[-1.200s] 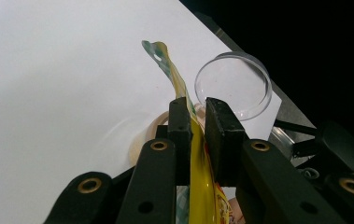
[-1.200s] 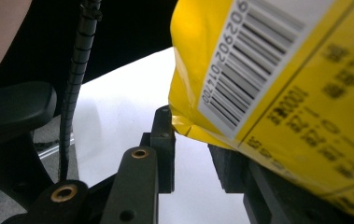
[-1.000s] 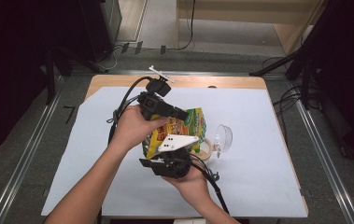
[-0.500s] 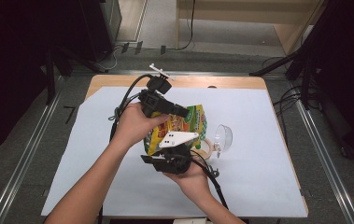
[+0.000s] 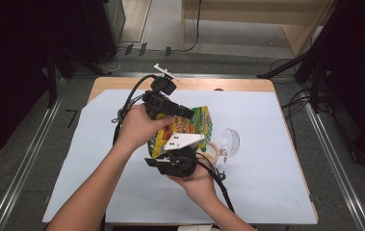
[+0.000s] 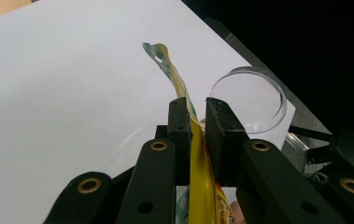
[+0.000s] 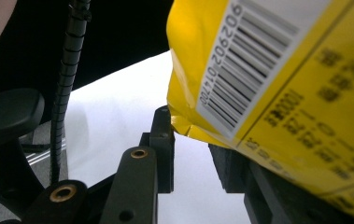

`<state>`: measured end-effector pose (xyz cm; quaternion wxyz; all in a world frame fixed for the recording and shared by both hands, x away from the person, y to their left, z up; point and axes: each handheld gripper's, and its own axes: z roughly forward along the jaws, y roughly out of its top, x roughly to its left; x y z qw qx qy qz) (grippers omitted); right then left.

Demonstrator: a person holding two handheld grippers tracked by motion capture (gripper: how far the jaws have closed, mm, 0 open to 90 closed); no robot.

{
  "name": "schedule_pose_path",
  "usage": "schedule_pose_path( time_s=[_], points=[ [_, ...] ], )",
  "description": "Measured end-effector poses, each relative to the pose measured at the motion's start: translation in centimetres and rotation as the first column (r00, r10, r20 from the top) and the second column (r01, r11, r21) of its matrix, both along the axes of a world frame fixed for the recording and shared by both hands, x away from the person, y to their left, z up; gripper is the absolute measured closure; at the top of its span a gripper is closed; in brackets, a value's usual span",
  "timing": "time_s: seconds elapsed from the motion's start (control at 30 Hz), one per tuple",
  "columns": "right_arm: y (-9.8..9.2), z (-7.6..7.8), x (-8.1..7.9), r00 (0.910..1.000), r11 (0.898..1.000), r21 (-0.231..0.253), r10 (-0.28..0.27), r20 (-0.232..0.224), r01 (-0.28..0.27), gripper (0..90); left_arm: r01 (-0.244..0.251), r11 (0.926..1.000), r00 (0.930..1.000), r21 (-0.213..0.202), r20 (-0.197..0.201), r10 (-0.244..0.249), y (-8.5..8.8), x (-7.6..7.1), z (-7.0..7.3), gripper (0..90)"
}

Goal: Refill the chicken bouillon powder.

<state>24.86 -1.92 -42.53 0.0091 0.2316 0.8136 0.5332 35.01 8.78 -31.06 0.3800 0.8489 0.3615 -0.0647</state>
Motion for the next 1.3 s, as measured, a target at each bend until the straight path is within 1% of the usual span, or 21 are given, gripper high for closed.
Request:
schedule_pose_path(
  time_s=[0.2,0.3,0.8,0.93,1.07,1.2,1.3],
  points=[
    [0.07,-0.1,0.16,0.9998,1.0,-0.019,0.004,0.018,-0.003,72.6,-0.004,1.0,1.0,-0.009,0.004,0.004,0.18,0.12,-0.17,80.8],
    [0.08,-0.06,0.17,0.9999,1.0,-0.018,0.005,0.016,-0.005,72.6,-0.006,0.9999,1.0,-0.015,0.003,0.006,0.21,0.12,-0.18,80.8],
    [0.18,-0.03,0.05,0.9999,1.0,-0.019,0.008,0.013,-0.008,72.6,-0.002,1.0,1.0,-0.006,0.0,0.002,0.34,0.03,-0.17,80.8],
    [0.25,0.0,-0.05,0.9999,1.0,-0.022,0.011,0.013,-0.01,72.5,-0.002,0.9999,1.0,-0.016,-0.007,0.002,0.46,-0.12,-0.21,80.8],
    [0.35,0.0,-0.27,0.9997,0.999,-0.029,0.013,0.023,-0.012,72.6,-0.001,0.9997,0.9999,-0.024,-0.012,0.001,0.65,-0.32,-0.23,80.9],
    [0.48,0.04,-0.49,0.9997,1.0,-0.021,0.019,0.014,-0.019,72.8,0.008,0.9999,0.9998,-0.013,-0.018,-0.008,0.73,-0.36,-0.21,80.9],
    [0.52,0.06,-0.65,0.9997,1.0,-0.017,0.018,0.014,-0.018,72.9,0.012,0.9998,0.9997,-0.014,-0.02,-0.012,0.7,-0.45,-0.19,80.9]
  ],
)
